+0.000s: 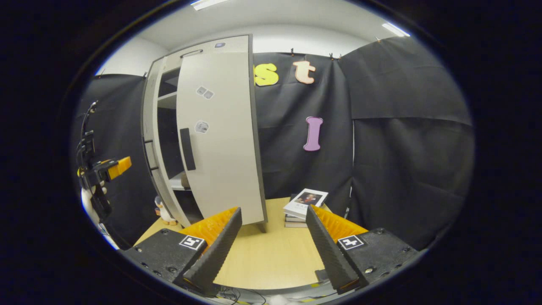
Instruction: Grab one shoe with the right hand and put it into the shoe cabinet, grab the other shoe with the left hand and put it into the shoe cabinet; then close the right door with the right hand and the left door with the left hand.
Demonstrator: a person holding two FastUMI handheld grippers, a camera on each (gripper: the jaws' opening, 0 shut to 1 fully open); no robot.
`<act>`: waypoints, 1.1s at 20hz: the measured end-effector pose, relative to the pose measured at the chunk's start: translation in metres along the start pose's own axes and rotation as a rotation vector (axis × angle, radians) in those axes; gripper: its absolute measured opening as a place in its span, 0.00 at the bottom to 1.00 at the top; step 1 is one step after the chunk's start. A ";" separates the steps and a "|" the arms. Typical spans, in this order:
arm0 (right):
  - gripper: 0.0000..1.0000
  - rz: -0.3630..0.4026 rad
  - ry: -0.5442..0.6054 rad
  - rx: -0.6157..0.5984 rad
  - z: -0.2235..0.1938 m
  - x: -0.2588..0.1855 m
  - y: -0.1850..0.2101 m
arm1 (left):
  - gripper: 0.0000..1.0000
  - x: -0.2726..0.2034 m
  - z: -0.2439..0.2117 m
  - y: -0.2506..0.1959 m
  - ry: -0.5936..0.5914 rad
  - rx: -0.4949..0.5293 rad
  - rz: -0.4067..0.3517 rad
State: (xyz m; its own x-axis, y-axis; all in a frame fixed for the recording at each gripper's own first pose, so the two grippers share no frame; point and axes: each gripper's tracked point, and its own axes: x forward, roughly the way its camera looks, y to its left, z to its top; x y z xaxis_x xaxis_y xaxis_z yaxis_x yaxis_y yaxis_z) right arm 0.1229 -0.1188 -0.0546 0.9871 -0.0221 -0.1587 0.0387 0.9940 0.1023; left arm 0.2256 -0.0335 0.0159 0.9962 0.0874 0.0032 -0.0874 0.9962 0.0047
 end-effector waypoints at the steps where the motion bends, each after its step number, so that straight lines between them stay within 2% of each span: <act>1: 0.99 0.011 -0.004 0.001 0.003 -0.006 0.001 | 0.96 -0.012 0.000 -0.006 0.007 -0.003 -0.001; 8: 0.99 0.162 -0.035 -0.014 0.014 -0.054 0.010 | 0.96 -0.134 0.013 -0.029 0.030 -0.010 0.028; 10: 0.99 0.179 -0.037 -0.011 0.017 -0.067 0.008 | 0.96 -0.162 0.012 -0.031 0.045 -0.005 0.042; 15: 0.99 0.140 -0.084 -0.036 0.023 -0.099 0.006 | 0.96 -0.211 0.004 -0.031 0.069 -0.007 0.029; 19: 0.99 0.076 -0.114 -0.056 0.020 -0.129 0.013 | 0.96 -0.223 -0.002 -0.030 0.092 -0.026 -0.030; 22: 0.99 0.055 -0.109 -0.034 0.008 -0.144 0.022 | 0.96 -0.231 -0.007 -0.020 0.091 -0.019 -0.058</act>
State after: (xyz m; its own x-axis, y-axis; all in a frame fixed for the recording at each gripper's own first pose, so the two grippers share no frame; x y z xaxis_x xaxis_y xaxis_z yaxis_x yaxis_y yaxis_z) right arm -0.0174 -0.0943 -0.0217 0.9987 0.0232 -0.0463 -0.0197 0.9970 0.0743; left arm -0.0024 -0.0737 0.0083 0.9958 0.0286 -0.0871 -0.0302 0.9994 -0.0168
